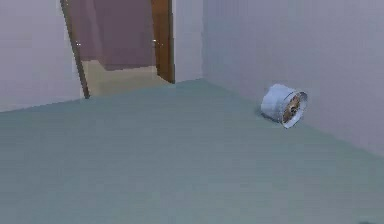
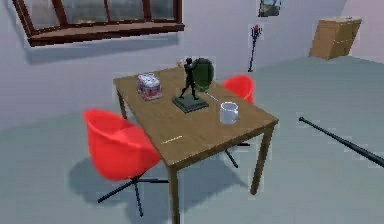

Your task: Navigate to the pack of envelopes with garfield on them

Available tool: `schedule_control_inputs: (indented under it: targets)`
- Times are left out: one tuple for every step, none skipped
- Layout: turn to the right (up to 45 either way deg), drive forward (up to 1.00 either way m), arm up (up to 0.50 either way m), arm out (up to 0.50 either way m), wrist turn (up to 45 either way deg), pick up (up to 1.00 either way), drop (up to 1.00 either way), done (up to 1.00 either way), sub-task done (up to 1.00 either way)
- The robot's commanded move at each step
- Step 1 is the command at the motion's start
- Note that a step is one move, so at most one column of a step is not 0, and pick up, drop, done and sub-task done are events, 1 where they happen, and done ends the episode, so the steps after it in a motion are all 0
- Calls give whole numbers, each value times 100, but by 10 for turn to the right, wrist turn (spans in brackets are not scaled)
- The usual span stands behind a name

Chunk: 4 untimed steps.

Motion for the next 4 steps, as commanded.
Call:
schedule_control_inputs:
  targets:
    - [-210,0,0,0,0,0,0,0,0]
    - [0,100,0,0,0,0,0,0,0]
    - [0,100,0,0,0,0,0,0,0]
    - [0,100,0,0,0,0,0,0,0]
